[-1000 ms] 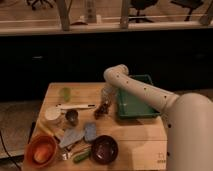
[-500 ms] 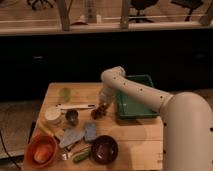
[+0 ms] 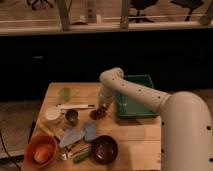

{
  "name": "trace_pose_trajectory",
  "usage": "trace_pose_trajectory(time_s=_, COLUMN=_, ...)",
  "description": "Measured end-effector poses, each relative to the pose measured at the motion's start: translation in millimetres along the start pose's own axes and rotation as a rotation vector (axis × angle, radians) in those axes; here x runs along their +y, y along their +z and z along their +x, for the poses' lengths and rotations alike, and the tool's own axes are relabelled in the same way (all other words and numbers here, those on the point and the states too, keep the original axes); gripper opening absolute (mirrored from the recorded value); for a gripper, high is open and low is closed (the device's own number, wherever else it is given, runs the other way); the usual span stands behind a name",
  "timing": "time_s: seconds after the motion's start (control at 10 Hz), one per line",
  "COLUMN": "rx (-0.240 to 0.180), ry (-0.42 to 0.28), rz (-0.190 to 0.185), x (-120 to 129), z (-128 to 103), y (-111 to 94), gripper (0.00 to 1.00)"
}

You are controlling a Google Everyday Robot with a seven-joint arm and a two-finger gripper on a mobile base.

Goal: Place grapes in table surface

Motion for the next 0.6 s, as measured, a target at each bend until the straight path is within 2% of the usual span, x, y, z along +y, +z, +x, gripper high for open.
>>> trace_pose_trajectory(time_s=0.1, rx=-0.003, ry=0.001, rz=0.002, x=-0.4, z=0.9, y=0.3, gripper=0.80)
trace_pose_trajectory(time_s=0.6, rx=-0.012, ry=0.000, rz=-0.010, x=2.3, z=3.3, y=-2.7, gripper=0.80)
